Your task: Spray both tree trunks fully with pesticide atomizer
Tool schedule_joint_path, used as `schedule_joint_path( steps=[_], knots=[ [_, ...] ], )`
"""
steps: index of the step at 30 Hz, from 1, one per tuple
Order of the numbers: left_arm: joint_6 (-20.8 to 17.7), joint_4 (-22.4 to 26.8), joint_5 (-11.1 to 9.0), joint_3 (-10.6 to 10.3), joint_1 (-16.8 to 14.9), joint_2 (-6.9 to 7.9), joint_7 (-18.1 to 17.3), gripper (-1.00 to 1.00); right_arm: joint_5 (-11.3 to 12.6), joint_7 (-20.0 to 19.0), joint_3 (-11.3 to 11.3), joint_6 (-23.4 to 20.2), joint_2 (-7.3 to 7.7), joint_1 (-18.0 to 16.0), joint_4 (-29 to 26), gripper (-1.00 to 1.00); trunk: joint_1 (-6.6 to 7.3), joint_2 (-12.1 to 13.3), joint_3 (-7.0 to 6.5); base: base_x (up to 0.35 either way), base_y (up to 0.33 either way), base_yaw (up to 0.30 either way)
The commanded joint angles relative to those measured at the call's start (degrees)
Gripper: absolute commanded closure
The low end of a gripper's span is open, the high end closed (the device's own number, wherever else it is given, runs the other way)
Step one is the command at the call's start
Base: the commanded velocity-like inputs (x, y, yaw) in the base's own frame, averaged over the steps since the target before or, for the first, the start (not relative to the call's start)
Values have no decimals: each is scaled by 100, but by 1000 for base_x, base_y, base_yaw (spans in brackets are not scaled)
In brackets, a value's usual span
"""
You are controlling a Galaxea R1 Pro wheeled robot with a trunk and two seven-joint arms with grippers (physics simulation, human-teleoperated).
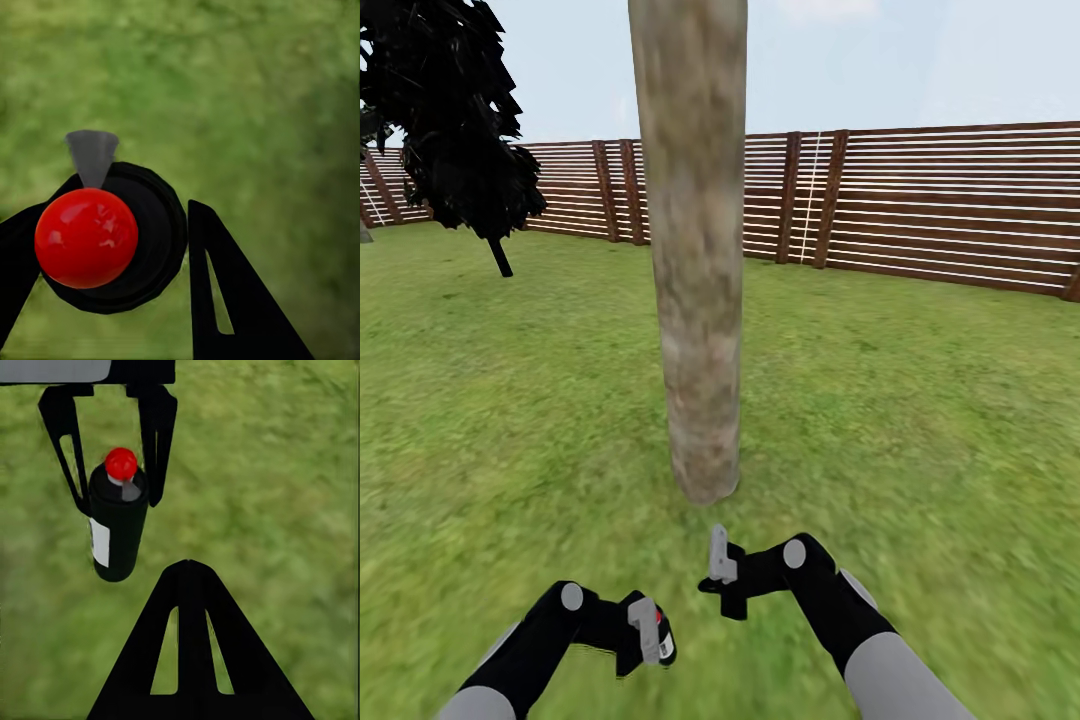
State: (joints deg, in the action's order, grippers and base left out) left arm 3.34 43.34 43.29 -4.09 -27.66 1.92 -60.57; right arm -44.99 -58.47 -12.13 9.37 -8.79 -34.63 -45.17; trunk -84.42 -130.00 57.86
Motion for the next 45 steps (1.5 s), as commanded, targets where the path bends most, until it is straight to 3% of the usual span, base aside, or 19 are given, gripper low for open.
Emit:
schedule_joint_path(
  steps=[1, 8, 14, 23, 25, 28, 30, 45],
  knots=[
    [1, -1, -37, 2, -35, -1, 1, 100, -1, -12, 0, -2, -8, 0, -45, 100, 0, 0, 0, 0, 0, 0],
    [8, -1, -136, 5, -73, -10, 6, 100, 8, -47, -4, -3, -25, 0, -165, 100, 0, 0, 0, 0, 0, 0],
    [9, 3, -144, 5, -73, -118, 263, 100, 8, -126, -1, -5, -59, 0, -169, 100, 0, 0, 0, 0, 0, 0],
    [29, 7, -151, 3, -78, -234, 291, 100, 8, -138, 0, -3, -62, 0, -168, 100, 0, 0, 0, 0, 0, 0],
    [37, 8, -221, 4, -81, -238, 288, 100, 8, -138, 0, -3, -62, 0, -168, 100, 0, 0, 0, 0, 0, 0],
    [63, 1, -564, -13, -80, -236, 264, 100, 8, -138, 0, -3, -62, 0, -168, 100, 0, 0, 0, 0, 0, 0],
    [74, -4, -670, -19, -80, -232, 253, 100, 8, -138, 0, -4, -59, 0, -166, 100, 0, 0, 0, 0, 0, 0],
    [100, -70, -854, -6, -73, -237, 221, 100, 8, -134, 0, -4, -55, 0, -159, 100, 0, 0, 0, 0, 0, 0]
  ],
)
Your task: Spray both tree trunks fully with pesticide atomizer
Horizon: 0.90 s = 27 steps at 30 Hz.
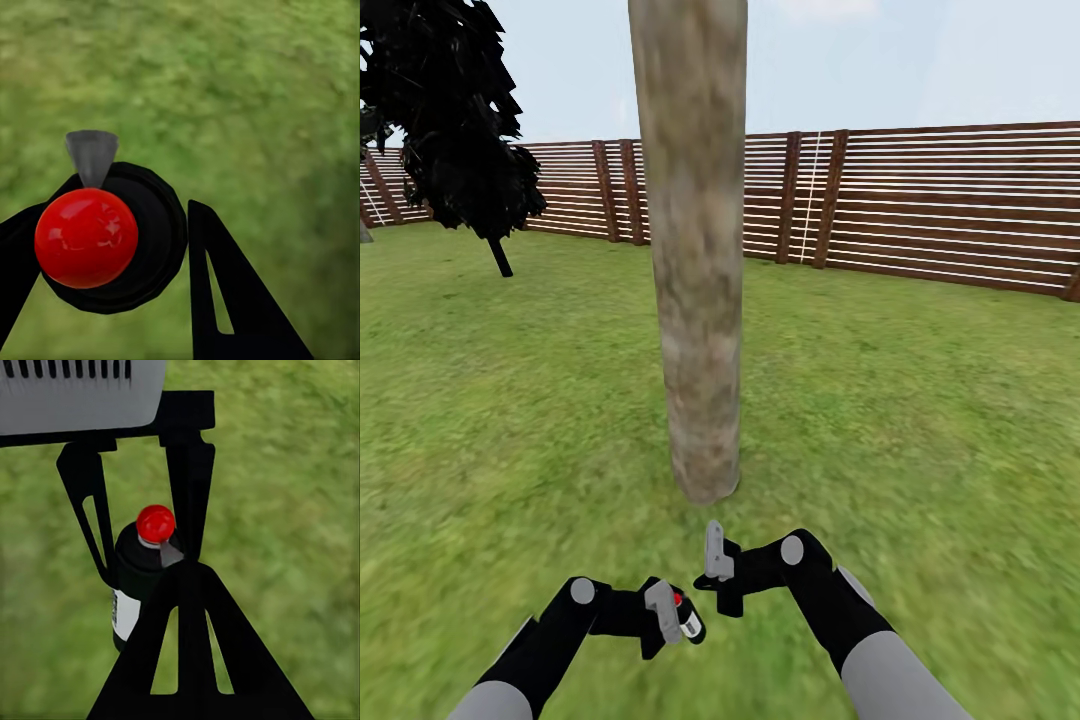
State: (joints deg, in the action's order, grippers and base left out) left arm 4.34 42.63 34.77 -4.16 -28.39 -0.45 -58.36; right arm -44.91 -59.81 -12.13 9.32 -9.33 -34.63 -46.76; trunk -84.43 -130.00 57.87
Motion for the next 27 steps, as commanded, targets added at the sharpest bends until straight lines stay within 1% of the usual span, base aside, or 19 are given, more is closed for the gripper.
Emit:
schedule_joint_path(
  steps=[1, 5, 6, 8, 11, 15, 18, 27],
  knots=[
    [0, 0, -3, 1, 0, -4, 0, 100, 0, 0, 0, 0, -1, 0, 0, 100, 0, 0, 0, 0, 0, 0],
    [-5, -1, -23, 9, 0, -7, 0, 100, 0, 4, 0, 0, 1, 0, 0, 100, 0, 0, 0, 0, 0, 0],
    [-2, -1, -78, 7, 0, -7, 0, 100, 0, 5, 0, 3, 2, 0, 0, 100, 0, 0, 0, 0, 0, 0],
    [10, -1, -265, -15, 0, -6, -4, 100, -1, 5, 0, 3, 0, 0, 0, 100, 0, 0, 0, 0, 0, 0],
    [13, -1, -362, -33, 0, -7, -13, 100, -2, 5, 0, 2, 0, 0, 0, 100, 0, 0, 0, 0, 0, 0],
    [22, -2, -397, -37, 0, -8, -17, 100, -3, 5, 0, 1, -1, 0, 0, 100, 0, 0, 0, 0, 0, 0],
    [181, -16, -409, -33, 0, -8, -24, 100, -3, 5, 0, 3, -1, 0, 0, 100, 0, 0, 0, 0, 0, 0],
    [190, -18, -411, -24, 0, -14, -171, 100, -3, 5, 0, 2, -2, 0, 0, 100, 0, 0, 0, 0, 0, 0]
  ],
)
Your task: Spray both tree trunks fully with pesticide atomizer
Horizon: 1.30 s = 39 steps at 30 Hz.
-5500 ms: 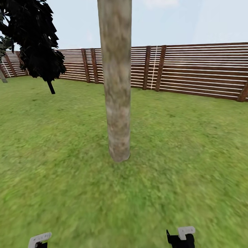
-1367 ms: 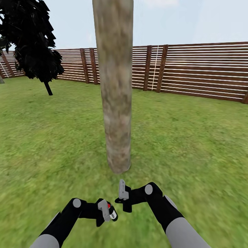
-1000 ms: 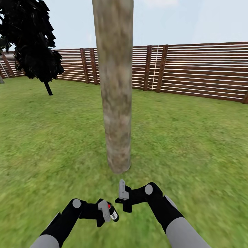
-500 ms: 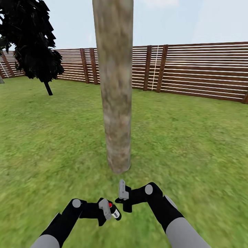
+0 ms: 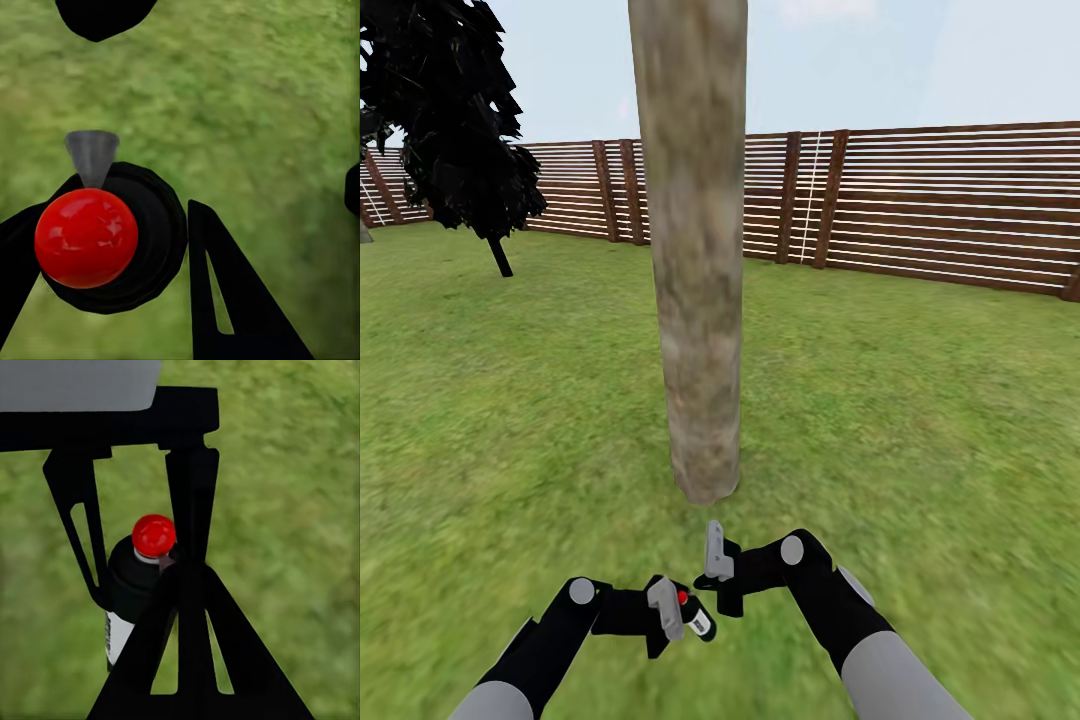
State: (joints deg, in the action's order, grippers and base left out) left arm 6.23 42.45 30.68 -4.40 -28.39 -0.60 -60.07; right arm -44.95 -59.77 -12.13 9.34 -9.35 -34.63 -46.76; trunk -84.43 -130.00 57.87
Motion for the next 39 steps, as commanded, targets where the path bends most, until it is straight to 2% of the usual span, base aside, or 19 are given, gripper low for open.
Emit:
schedule_joint_path(
  steps=[1, 9, 19, 21, 23, 25, 39],
  knots=[
    [0, 0, -3, 1, 0, -1, -3, 100, 0, 0, 0, 2, 0, 0, 0, 100, 0, 0, 0, 0, 0, 0],
    [1, -60, -2, 1, 0, -131, -5, 100, 1, 0, 0, 4, 1, 0, 0, 100, 0, 0, 0, 0, 0, 0],
    [8, -70, -11, 29, 0, -139, -4, 100, 3, 0, 0, 1, 0, 0, 0, 100, 0, 0, 0, 0, 0, 0],
    [8, -70, -87, 31, 0, -135, 1, 100, 1, 0, 0, 4, -1, 0, -2, 100, 0, 0, 0, 0, 0, 0],
    [14, -70, -284, 20, 0, -134, 3, 100, 1, 0, 0, 5, 2, 0, 0, 100, 0, 0, 0, 0, 0, 0],
    [20, -70, -360, 13, 0, -134, 4, 100, 2, 0, 0, 2, 2, 0, -2, 100, 0, 0, 0, 0, 0, 0],
    [24, -121, -392, 10, 0, -87, 10, 100, 1, 0, 0, 4, 2, 0, -7, 100, 0, 0, 0, 0, 0, 0]
  ],
)
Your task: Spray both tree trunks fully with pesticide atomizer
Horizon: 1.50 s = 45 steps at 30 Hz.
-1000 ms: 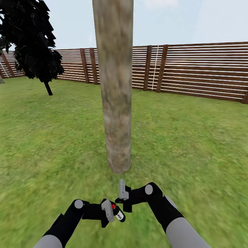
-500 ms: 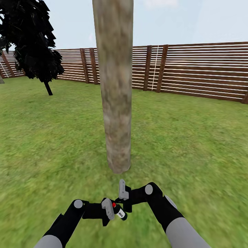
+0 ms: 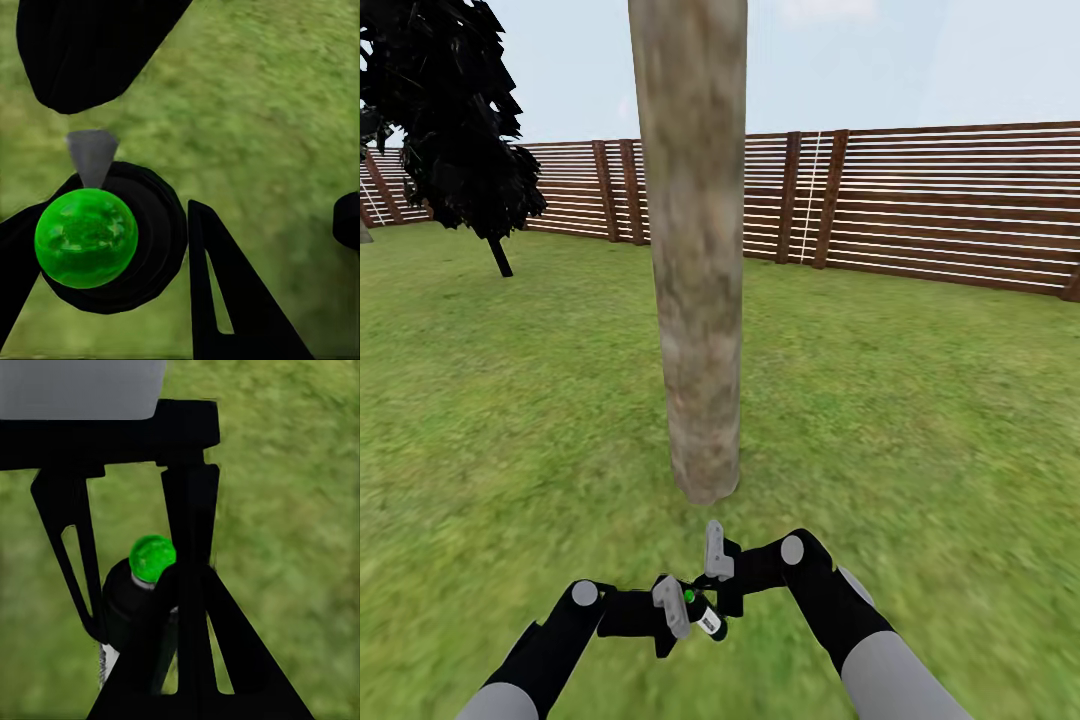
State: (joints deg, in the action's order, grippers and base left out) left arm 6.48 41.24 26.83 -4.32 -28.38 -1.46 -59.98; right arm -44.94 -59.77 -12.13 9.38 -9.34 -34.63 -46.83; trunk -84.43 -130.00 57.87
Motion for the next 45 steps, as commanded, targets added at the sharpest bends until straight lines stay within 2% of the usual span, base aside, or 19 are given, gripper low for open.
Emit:
schedule_joint_path(
  steps=[1, 3, 6, 8, 12, 13, 19, 21, 23, 24, 26, 28, 29, 30, 32, 36, 41, 43, 45],
  knots=[
    [4, -44, 2, 1, 0, 15, 5, 100, -2, 0, 0, -1, 1, 0, -1, 100, 0, 0, 0, 0, 0, 0],
    [11, -162, 29, 4, 0, 80, 14, 100, -5, 0, 0, -1, 1, 0, -1, 100, 0, 0, 0, 0, 0, 0],
    [175, -267, 22, 19, 0, 394, 23, 100, -5, 0, 0, -1, 2, 0, 0, 100, 0, 0, 0, 0, 0, 0],
    [250, -287, 17, 30, 19, 633, 31, 100, -6, 0, 0, 1, 2, 0, 2, 100, 0, 0, 0, 0, 0, 0],
    [297, -343, 12, 36, 84, 1278, 38, 100, -6, 0, 6, 0, 8, 0, 4, 100, 0, 0, 0, 0, 0, 0],
    [305, -360, 27, 36, 95, 1466, 34, 100, -6, 0, 11, 2, 12, 0, 6, -100, 0, 0, 0, 0, 0, 0],
    [341, -374, 52, 80, 96, 1884, 124, 100, -17, 34, 53, 2, 43, 0, 54, -100, 0, 0, 0, 0, 0, 0],
    [326, -450, 42, 303, 96, 1913, 481, 100, -27, 171, 95, 8, 111, 0, 152, -100, 0, 0, 0, 0, 0, 0],
    [322, -672, 23, 665, 96, 1893, 1144, 100, -23, 556, 305, 10, 363, 1, 441, -100, 0, 0, 0, 0, 0, 0],
    [319, -875, 10, 889, 96, 1876, 1601, 100, -6, 949, 615, 11, 525, 4, 747, -100, 0, 0, 0, 0, 0, 0],
    [319, -1283, -6, 1138, 96, 1838, 2272, 100, 25, 1697, 1297, 11, 670, 7, 1291, -100, 0, 0, 0, 0, 0, 0],
    [319, -1923, -101, 1478, 96, 1736, 3376, 100, 35, 3139, 2418, 18, 879, 10, 2217, -100, 0, 0, 0, 0, 0, 0],
    [313, -2113, -182, 1600, 96, 1650, 3886, 100, 43, 3868, 2802, 28, 993, 15, 2652, -100, 0, 0, 0, 0, 0, 0],
    [285, -2273, -317, 1711, 96, 1431, 4739, 100, 71, 5174, 3408, 122, 1216, 36, 3351, -100, 0, 0, 0, 0, 0, 0],
    [270, -2406, -526, 1880, 96, 1222, 5338, 100, 186, 5947, 3916, 385, 1301, 95, 3756, -100, 0, 0, 0, 0, 0, 0],
    [184, -2731, -676, 2004, 96, 1103, 5597, 100, 259, 6235, 4130, 1084, 1342, 437, 3909, -100, 0, 0, 0, 0, 0, 0],
    [-39, -2744, -672, 1978, 94, 1088, 5571, 100, 285, 6256, 4147, 1288, 1407, 542, 3943, -100, 0, 0, 0, 44, -1, 0],
    [-198, -2715, -677, 1978, 90, 1081, 5583, 100, 504, 6259, 4148, 1304, 1411, 699, 3940, -100, 0, 0, 0, 223, -70, 0],
    [-268, -2704, -679, 1988, 85, 1040, 5597, 100, 979, 6258, 4148, 1313, 1413, 773, 3934, -100, 0, 0, 0, 265, -125, 0]
  ],
)
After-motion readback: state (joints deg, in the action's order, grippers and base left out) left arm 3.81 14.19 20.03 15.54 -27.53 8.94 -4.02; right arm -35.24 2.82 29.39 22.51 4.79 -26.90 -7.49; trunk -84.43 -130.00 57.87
